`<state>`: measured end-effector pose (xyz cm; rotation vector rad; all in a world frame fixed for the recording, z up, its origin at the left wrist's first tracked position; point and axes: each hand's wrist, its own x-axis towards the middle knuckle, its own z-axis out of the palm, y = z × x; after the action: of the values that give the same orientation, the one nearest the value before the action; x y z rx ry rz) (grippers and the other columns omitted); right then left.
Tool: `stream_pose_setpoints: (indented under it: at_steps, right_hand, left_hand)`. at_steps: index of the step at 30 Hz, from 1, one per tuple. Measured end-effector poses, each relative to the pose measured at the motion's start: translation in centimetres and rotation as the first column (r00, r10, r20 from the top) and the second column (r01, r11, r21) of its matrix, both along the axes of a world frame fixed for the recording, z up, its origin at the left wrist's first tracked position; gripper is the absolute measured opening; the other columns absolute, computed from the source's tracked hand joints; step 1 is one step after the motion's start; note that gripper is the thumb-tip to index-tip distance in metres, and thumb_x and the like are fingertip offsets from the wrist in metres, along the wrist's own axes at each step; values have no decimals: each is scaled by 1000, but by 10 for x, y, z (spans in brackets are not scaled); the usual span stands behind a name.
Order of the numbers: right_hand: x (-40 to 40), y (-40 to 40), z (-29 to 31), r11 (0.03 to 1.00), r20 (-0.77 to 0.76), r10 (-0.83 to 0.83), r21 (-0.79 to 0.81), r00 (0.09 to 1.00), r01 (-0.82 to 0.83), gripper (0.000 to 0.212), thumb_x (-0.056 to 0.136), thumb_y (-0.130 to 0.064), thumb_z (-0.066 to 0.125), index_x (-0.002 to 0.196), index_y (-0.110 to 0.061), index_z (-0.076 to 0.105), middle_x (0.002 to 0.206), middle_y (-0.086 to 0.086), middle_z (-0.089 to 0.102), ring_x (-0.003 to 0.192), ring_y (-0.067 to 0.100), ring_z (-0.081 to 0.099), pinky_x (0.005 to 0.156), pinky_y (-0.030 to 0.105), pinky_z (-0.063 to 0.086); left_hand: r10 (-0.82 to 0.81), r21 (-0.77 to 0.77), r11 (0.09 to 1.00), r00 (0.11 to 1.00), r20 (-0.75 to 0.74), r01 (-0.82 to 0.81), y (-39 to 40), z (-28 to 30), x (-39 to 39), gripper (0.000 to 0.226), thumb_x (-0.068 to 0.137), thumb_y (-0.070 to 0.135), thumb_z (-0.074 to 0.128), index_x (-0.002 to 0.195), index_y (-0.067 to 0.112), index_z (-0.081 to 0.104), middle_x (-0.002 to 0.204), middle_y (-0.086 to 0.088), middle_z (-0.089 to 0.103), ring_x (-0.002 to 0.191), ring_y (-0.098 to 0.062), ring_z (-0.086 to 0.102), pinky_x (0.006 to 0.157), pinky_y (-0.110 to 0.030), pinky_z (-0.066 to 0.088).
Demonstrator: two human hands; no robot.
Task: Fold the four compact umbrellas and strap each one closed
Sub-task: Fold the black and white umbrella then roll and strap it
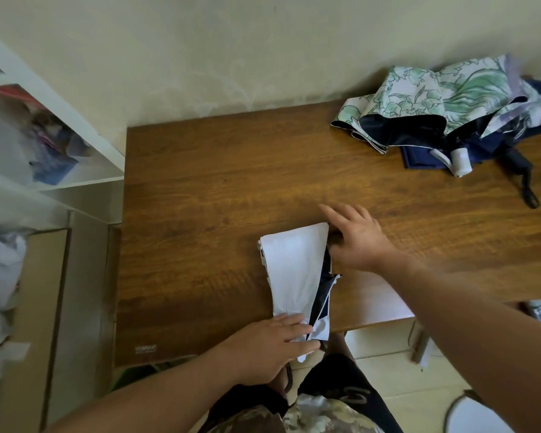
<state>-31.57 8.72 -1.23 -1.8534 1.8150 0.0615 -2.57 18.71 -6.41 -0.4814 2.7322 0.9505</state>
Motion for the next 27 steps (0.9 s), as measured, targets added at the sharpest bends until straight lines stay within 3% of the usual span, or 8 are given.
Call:
stream_pose_setpoints:
  at_steps: [3,6,12,15,18,21,24,27]
  right_hand:
    - [-15,17,6,968,-197,242,116,950,-222,122,76,-58,76,157,-53,-16,167,-5,-1,155,36,-1,123,68,12]
    - [-4,20,-1,953,-294,304,94,906,-289,129,78,-61,78,154,-51,-25,167,2,-7,155,39,-2,121,72,11]
    - [14,-7,-9,963,-275,249,172,929,-207,129,79,-58,81,157,-47,-21,153,-5,35,145,30,28,120,66,21]
    - [15,-20,-13,965,-267,221,201,938,-170,94,87,-36,80,156,-45,17,134,-8,55,135,27,40,99,55,46]
    - [15,-26,-17,978,-181,86,203,980,-48,44,85,-30,79,119,-43,54,104,-6,63,108,26,59,69,40,51]
    - [17,-29,-16,975,-147,40,222,988,-6,17,85,-34,76,89,-37,59,95,-5,64,92,27,65,71,38,54]
    - [18,-31,-16,975,-131,9,220,991,20,17,90,-30,66,79,-37,55,94,-3,63,90,29,64,70,38,54]
    - [16,-31,-17,970,-103,-38,236,994,62,18,89,-22,57,76,-34,57,90,-2,64,83,27,64,68,37,55]
  left_hand:
    - [-1,-2,1000,1000,22,1,1,-1,1,59,111,13,44,165,30,28,175,-1,20,163,-19,0,130,-35,5]
    - [11,-15,1000,999,31,-10,-1,2,-1,55,112,17,42,164,30,29,174,1,22,163,-19,3,131,-37,10]
    - [62,-13,998,998,-12,-63,1,7,-5,51,112,24,41,162,28,34,172,-3,26,163,-23,8,131,-35,5]
    - [82,47,995,997,14,-83,2,10,-11,54,113,26,40,165,29,27,175,0,17,163,-18,-2,127,-29,-7]
    - [101,100,990,995,6,-101,3,12,-17,56,112,30,40,166,30,26,174,3,20,162,-14,1,129,-28,-7]
    - [158,160,975,987,-23,-152,3,15,-18,55,109,29,46,163,25,36,167,3,37,159,-12,17,129,-24,1]
    - [243,194,953,970,-22,-234,1,19,-15,51,105,30,49,157,27,47,155,7,53,145,-13,42,123,-30,32]
    - [295,186,939,956,-1,-290,-2,17,-14,48,104,35,46,152,33,50,149,11,59,136,-11,51,112,-30,44]
